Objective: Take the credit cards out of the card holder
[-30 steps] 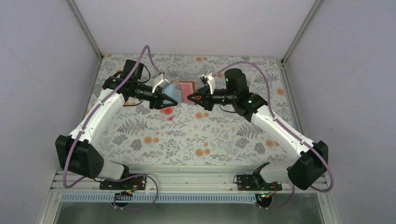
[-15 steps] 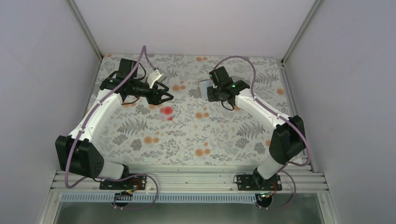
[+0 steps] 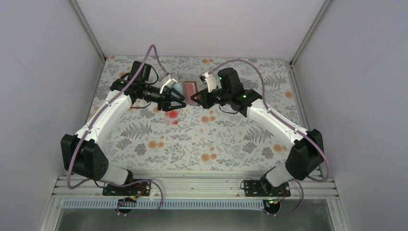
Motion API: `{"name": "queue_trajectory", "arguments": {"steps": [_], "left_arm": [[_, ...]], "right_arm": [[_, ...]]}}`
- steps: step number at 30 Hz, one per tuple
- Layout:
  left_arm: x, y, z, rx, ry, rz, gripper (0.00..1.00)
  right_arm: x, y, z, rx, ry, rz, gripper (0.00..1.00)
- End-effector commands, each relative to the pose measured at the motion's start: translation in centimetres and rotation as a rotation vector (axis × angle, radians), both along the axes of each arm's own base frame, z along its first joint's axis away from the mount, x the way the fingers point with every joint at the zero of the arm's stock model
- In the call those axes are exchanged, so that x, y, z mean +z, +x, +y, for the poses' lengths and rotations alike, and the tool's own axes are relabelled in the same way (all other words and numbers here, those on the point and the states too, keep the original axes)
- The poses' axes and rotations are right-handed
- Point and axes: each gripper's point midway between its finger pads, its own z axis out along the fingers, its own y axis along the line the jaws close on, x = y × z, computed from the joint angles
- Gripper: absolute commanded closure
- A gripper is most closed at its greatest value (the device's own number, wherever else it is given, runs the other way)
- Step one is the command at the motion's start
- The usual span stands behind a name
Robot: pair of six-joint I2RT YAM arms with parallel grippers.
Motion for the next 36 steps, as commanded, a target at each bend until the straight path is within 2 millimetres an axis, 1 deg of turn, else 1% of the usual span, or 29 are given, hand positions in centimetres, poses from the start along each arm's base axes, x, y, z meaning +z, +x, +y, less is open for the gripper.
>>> {"name": "queue_trajectory", "arguments": {"steps": [1,5,9,11,15,18,22,25,28,34,36], "left_arm": [[0.9,0.4,0.0,0.012,-0.003,-0.040,0.54],[1.8,0.0,0.2,0.007,-0.011,-0.073,0.57],[2.4,0.1,0.2,0.002,-0.010,-0.090,0.68],[2.9,0.2,0.4,0.001,-0.012,-0.103,0.69],[4.6,0.5,1.2,0.019,-0.023,-0.135,0.69],[5.1,0.5,1.5,0.026,-0.021,-0.154,0.69],[5.0,0.6,1.8,0.041,-0.011,-0.155,0.69],[4.7,1.0,1.9,0.063,0.007,-0.150,0.69],[4.8,1.0,1.9,0.064,0.011,-0.155,0.69],[4.9,0.8,2.1,0.058,0.017,-0.172,0.61],[4.9,0.8,2.1,0.058,0.019,-0.171,0.60]], "right_arm": [[6.5,-4.7,1.9,0.271,0.229,-0.148,0.96],[7.8,-6.9,1.9,0.377,0.284,-0.186,0.96],[8.7,-8.2,1.8,0.449,0.312,-0.224,0.96],[9.1,-8.9,1.6,0.474,0.319,-0.245,0.96],[9.7,-10.1,1.2,0.523,0.336,-0.271,0.96],[10.2,-10.7,0.9,0.543,0.346,-0.289,0.96],[11.1,-11.4,0.7,0.564,0.364,-0.316,0.96],[11.5,-11.6,0.7,0.575,0.377,-0.325,0.96],[11.9,-11.8,0.5,0.577,0.380,-0.343,0.96],[12.3,-12.3,0.1,0.581,0.385,-0.372,0.96],[12.4,-12.3,-0.1,0.576,0.385,-0.378,0.96]]}}
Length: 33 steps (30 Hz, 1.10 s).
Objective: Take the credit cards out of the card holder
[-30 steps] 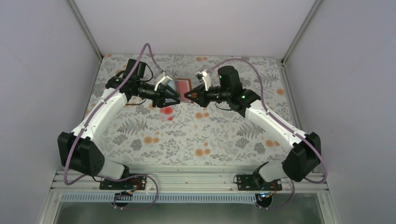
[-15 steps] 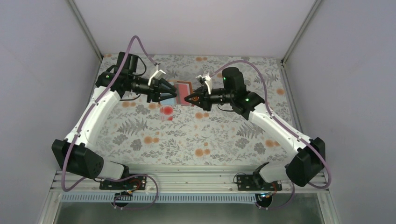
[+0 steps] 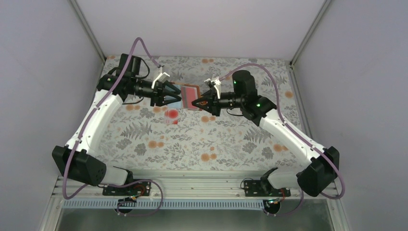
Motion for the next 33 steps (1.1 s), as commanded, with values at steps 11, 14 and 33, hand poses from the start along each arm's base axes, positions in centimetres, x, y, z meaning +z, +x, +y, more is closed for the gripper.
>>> {"name": "queue_trajectory", "arguments": {"steps": [11,14,33], "left_arm": [[1.0,-0.2,-0.3,-0.036,-0.032,-0.058,0.64],[1.0,-1.2,-1.6,-0.091,-0.032,-0.059,0.65],[6.6,-5.7,-2.3,-0.344,-0.286,-0.050,0.61]], "right_arm": [[4.4,-3.9,-0.1,0.166,0.123,-0.131,0.96],[4.4,-3.4,0.3,0.166,0.128,-0.118,0.96],[4.6,-1.6,0.8,0.099,0.135,-0.133,0.96]]}}
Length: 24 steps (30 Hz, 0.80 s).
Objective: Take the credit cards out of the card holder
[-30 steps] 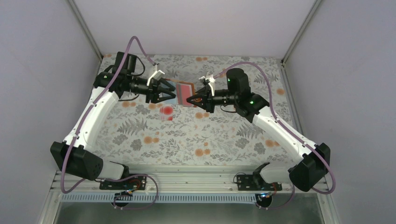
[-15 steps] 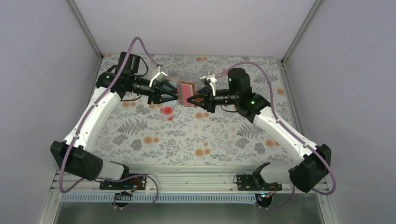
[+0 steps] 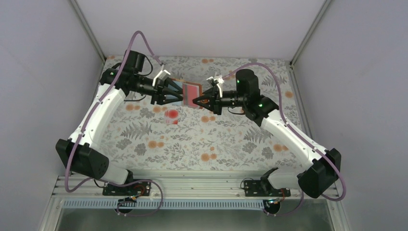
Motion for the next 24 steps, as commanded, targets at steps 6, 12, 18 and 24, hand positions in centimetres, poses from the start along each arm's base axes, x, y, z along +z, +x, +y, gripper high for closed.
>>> {"name": "queue_trajectory", "arguments": {"steps": [6,12,18,24], "left_arm": [[5.3,-3.2,-0.9,-0.157,-0.172,-0.057,0.67],[5.9,0.2,-1.1,0.066,-0.056,-0.089,0.69],[6.2,1.5,-1.7,0.149,-0.018,-0.126,0.58],[7.0,1.3,-2.1,0.129,-0.036,-0.123,0.96]], "right_arm": [[4.8,-1.4,1.1,0.081,0.129,-0.127,0.96],[7.0,-1.1,0.9,0.046,0.171,-0.142,0.96],[8.5,-1.9,0.7,0.059,0.218,-0.131,0.96],[8.4,-1.5,0.4,0.025,0.199,-0.142,0.96]]}}
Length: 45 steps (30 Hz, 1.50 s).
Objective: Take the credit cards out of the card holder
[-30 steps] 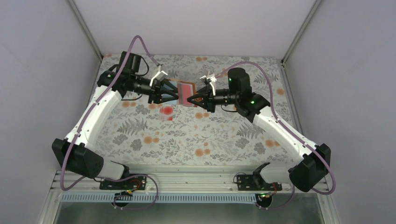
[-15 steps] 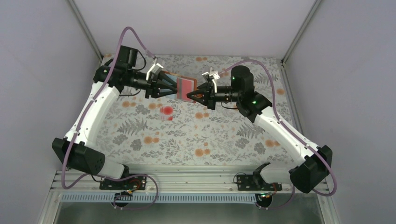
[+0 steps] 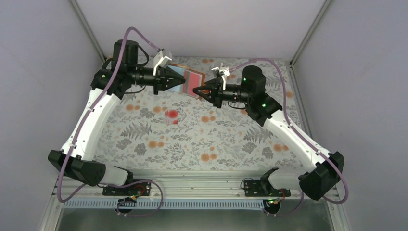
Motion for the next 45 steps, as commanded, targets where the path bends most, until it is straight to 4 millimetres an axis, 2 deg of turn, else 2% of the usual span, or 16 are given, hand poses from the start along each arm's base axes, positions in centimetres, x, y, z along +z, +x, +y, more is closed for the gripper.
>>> {"name": "queue_trajectory", "arguments": {"steps": [1,6,12,20,21,23,24,25,26,30,34,35,38,39,42,45], "left_arm": [[1.9,-0.8,-1.5,-0.071,-0.049,-0.040,0.97],[2.6,-1.9,-0.9,-0.064,-0.035,-0.092,0.98],[0.5,1.8,2.3,0.140,0.071,-0.101,0.97],[0.7,1.3,3.7,0.132,0.056,-0.108,0.97],[0.7,1.3,3.9,0.145,0.065,-0.113,0.86],[0.1,1.5,4.4,0.168,0.085,-0.116,0.39],[-0.2,1.5,4.6,0.173,0.091,-0.117,0.22],[-0.5,1.5,4.7,0.173,0.096,-0.117,0.08],[-0.9,1.5,4.7,0.172,0.101,-0.117,0.01],[-2.3,2.3,4.6,0.168,0.119,-0.079,0.00],[-1.6,-0.7,3.4,-0.009,0.015,-0.047,0.00],[-1.5,-1.3,3.4,-0.033,0.000,-0.058,0.02],[-1.1,-2.6,3.3,-0.082,-0.032,-0.083,0.36],[-0.9,-2.9,3.3,-0.100,-0.044,-0.084,0.43],[-0.5,-4.0,3.1,-0.154,-0.083,-0.079,0.45],[-0.4,-4.4,3.0,-0.180,-0.099,-0.078,0.41]], "right_arm": [[3.3,-2.5,0.4,0.082,0.058,-0.096,0.96],[3.5,-2.6,-0.5,0.040,0.056,-0.109,0.96],[2.9,-2.2,-1.8,-0.008,0.027,-0.112,0.96],[2.5,-2.2,-2.6,-0.001,0.015,-0.102,0.96],[2.3,-2.5,-2.5,0.022,0.009,-0.102,0.96],[2.4,-3.1,-2.4,0.056,0.001,-0.113,0.96],[2.3,-3.3,-2.4,0.066,-0.007,-0.117,0.96],[2.4,-3.5,-2.4,0.077,-0.013,-0.129,0.96],[2.1,-3.8,-2.4,0.100,-0.023,-0.129,0.96],[2.0,-4.7,-2.1,0.176,-0.031,-0.145,0.96],[1.9,-4.2,-2.1,0.154,-0.037,-0.140,0.96],[1.9,-4.1,-2.1,0.154,-0.037,-0.139,0.96],[1.9,-3.9,-1.9,0.154,-0.035,-0.140,0.96],[1.9,-3.8,-1.9,0.148,-0.037,-0.142,0.96],[1.7,-3.0,-1.8,0.120,-0.046,-0.135,0.96],[1.3,-1.4,-1.7,0.053,-0.069,-0.106,0.96]]}}
